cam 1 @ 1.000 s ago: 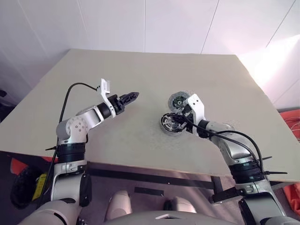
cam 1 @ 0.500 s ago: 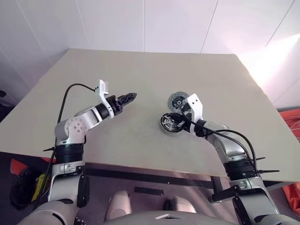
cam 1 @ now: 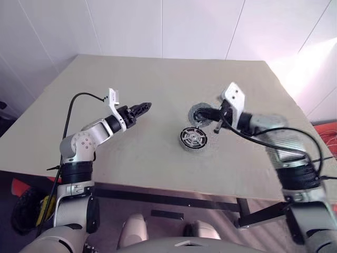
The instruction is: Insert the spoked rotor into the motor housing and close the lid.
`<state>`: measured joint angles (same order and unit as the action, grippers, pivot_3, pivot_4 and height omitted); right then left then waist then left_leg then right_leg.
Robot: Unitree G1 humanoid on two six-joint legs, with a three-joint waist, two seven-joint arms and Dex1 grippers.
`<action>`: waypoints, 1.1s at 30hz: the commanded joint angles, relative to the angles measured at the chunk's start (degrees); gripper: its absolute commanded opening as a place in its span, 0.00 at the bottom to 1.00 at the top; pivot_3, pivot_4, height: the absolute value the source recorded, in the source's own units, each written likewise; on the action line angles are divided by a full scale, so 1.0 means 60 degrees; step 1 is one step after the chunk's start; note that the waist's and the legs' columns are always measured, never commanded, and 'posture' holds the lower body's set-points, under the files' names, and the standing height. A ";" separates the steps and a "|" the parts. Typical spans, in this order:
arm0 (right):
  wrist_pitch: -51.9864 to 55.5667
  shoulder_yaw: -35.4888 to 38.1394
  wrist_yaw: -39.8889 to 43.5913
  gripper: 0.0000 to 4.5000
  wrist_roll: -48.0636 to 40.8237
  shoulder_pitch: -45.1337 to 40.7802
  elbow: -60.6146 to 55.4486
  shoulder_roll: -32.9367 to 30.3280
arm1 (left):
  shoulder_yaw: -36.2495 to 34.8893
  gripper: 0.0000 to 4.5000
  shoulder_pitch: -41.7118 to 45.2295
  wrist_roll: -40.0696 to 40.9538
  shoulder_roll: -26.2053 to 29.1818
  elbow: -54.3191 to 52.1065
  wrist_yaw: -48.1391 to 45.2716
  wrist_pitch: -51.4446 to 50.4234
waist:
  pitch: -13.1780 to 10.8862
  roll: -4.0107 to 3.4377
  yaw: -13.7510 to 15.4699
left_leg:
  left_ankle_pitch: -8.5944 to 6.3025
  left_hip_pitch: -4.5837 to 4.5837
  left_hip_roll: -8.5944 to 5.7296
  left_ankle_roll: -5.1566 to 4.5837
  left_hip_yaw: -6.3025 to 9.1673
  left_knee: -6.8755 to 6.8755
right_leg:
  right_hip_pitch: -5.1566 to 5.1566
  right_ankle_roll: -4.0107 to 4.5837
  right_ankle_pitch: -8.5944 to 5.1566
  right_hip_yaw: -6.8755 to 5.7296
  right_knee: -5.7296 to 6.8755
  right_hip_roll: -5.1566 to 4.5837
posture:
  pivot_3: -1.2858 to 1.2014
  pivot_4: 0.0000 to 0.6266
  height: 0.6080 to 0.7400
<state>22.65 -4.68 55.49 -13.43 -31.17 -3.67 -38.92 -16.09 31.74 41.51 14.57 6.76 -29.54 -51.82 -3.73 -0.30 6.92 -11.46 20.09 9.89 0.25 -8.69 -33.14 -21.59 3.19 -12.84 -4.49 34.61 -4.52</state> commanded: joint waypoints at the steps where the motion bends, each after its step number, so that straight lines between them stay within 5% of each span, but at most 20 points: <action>1: -0.0655 -0.0628 0.1820 0.00 -0.0062 -0.0682 -0.0577 -0.0753 | 0.0010 0.64 0.0265 0.0035 0.0054 0.0020 -0.0124 0.0296 | 0.0000 0.0000 -0.0001 | -0.0004 0.0000 0.0000 -0.0006 0.0000 0.0000 | -0.0002 0.0000 -0.0001 0.0000 0.0001 0.0000 | 0.52 0.00 1.00; 3: -0.0894 -0.1043 0.2927 0.00 -0.0176 -0.1209 -0.0564 -0.1008 | 0.0174 0.64 0.0346 -0.0089 0.0149 0.0070 -0.0283 0.0432 | -0.0001 0.0000 -0.0006 | -0.0005 0.0002 0.0001 -0.0010 0.0000 -0.0004 | -0.0005 0.0000 -0.0001 0.0000 0.0004 0.0001 | 0.52 0.00 1.00; 6: -0.1623 -0.1819 0.4063 0.14 0.0371 -0.1776 0.0163 -0.1129 | 0.0532 0.65 0.0423 -0.0380 0.0303 0.0067 -0.0472 0.0684 | -0.0001 0.0001 0.0003 | -0.0006 0.0007 0.0001 -0.0014 0.0000 -0.0014 | -0.0009 0.0002 0.0000 0.0000 0.0009 0.0000 | 0.52 0.00 1.00; 15: -0.4647 -0.3783 0.4824 0.82 0.2916 -0.2934 0.3231 -0.0446 | 0.2507 0.65 -0.0428 -0.2179 0.1082 -0.0829 -0.1052 0.1941 | 0.0000 0.0003 -0.0020 | -0.0003 0.0056 0.0001 -0.0031 0.0000 -0.0037 | -0.0064 0.0010 0.0003 0.0000 0.0037 -0.0004 | 0.52 0.00 1.00; 22: -0.6066 -0.4111 0.4952 0.82 0.3522 -0.2857 0.4055 -0.0248 | 0.2469 0.65 -0.0837 -0.2335 0.1164 -0.1219 -0.0947 0.1999 | -0.0001 0.0001 -0.0040 | -0.0021 0.0286 0.0034 -0.0103 0.0007 -0.0235 | -0.0251 0.0035 -0.0003 -0.0005 0.0171 0.0000 | 0.52 0.00 1.00; 33: -0.6988 -0.4294 0.5123 0.82 0.4284 -0.2369 0.3920 -0.0626 | 0.2215 0.65 -0.0900 -0.2101 0.1025 -0.1320 -0.0819 0.1706 | -0.0002 0.0002 -0.0146 | -0.0036 0.0153 0.0060 -0.0055 0.0006 -0.0278 | -0.0120 0.0052 0.0017 -0.0005 0.0187 0.0003 | 0.52 0.00 1.00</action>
<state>-17.87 -30.63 85.82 11.82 -44.58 20.20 -42.17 -2.12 25.84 28.04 20.74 1.18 -34.31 -41.75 -3.74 -0.28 6.05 -11.67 21.01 10.25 -0.08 -8.66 -34.80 -22.32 3.50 -12.73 -4.52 35.73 -4.50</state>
